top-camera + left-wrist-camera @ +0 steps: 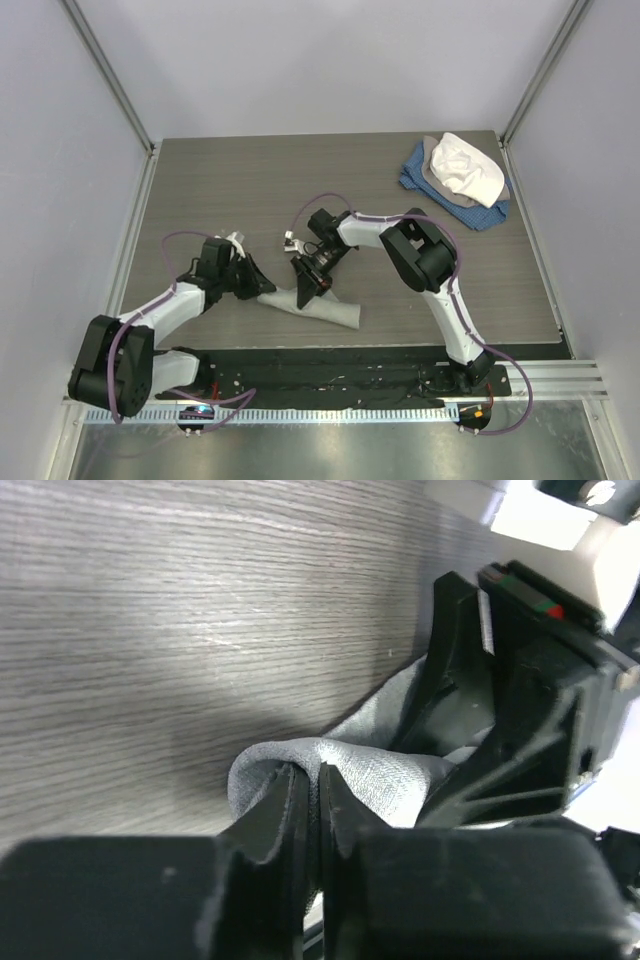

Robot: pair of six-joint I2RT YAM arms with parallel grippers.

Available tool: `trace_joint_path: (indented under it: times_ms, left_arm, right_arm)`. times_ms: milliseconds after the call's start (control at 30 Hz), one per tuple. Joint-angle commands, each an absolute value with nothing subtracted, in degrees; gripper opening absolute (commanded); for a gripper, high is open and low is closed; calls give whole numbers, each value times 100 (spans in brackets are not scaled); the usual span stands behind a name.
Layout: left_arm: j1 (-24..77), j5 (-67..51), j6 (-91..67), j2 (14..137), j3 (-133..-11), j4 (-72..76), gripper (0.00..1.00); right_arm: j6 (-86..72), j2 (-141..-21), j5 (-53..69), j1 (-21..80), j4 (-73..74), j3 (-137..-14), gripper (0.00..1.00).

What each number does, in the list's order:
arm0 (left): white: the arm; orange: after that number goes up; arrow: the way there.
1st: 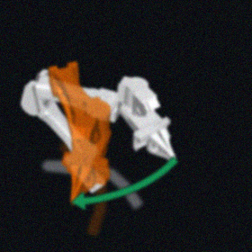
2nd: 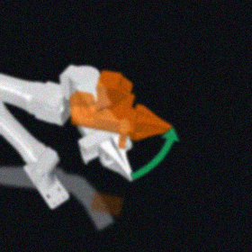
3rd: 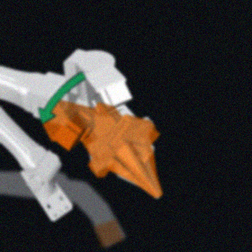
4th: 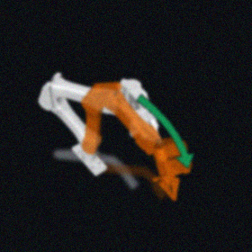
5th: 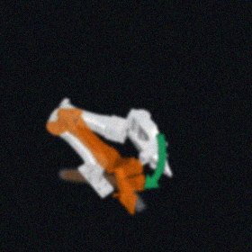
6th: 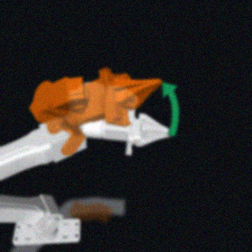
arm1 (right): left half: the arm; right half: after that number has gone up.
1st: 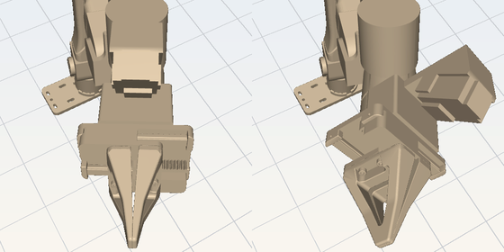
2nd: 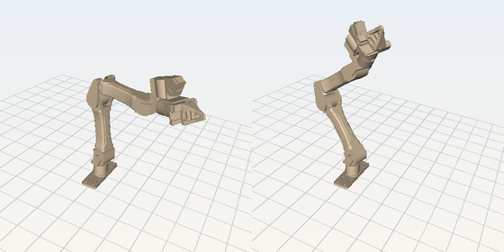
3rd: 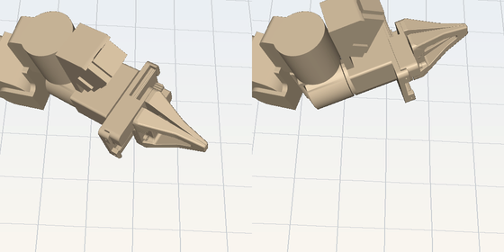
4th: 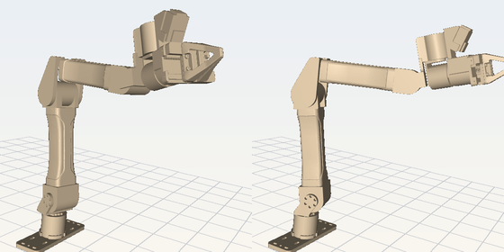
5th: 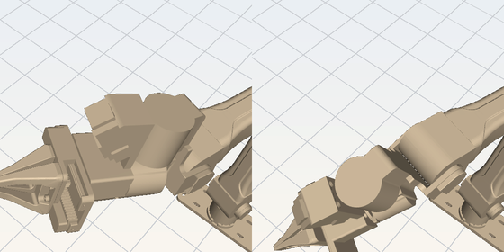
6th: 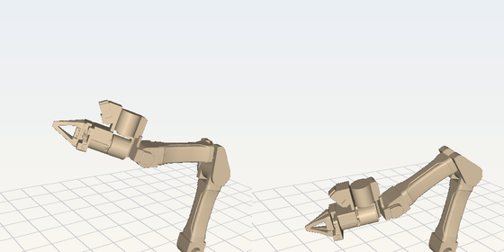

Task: Fold the napkin, place the utensils inside, and roll it up
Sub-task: Roll the napkin with the utensil

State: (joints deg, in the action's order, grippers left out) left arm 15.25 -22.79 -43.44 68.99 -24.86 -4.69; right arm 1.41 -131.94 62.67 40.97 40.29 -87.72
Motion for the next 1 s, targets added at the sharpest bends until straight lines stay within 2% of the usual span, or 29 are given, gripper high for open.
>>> trace_joint_path:
  times_ms: [0, 100, 133, 267, 400, 700, 967]
  left_arm:
    - [1547, -2373, -4351, 7092, -2487, -211, 0]
    - [1547, -2373, -4351, 7259, -2557, -263, 0]
    - [1547, -2382, -4342, 7303, -2619, -307, 0]
    - [1547, -2373, -4298, 7567, -2803, -501, 0]
    - [1547, -2364, -4280, 7760, -2988, -729, 0]
    - [1547, -2241, -4271, 7954, -3445, -1362, 0]
    - [1547, -2276, -4254, 8016, -3559, -1468, 0]
  right_arm:
    - [71, -12729, 4635, 3990, 3701, -8789, 52]
    - [9, -12141, 4133, 3982, 3307, -8623, 64]
    - [9, -11981, 4044, 3981, 3165, -8474, 72]
    - [-132, -11164, 3561, 4034, 2376, -8017, 81]
    - [121, -10417, 3034, 4226, 1715, -7411, 86]
    - [1607, -9413, -226, 5729, 765, -6022, 92]
    - [1802, -9869, -351, 6047, 914, -6161, 92]
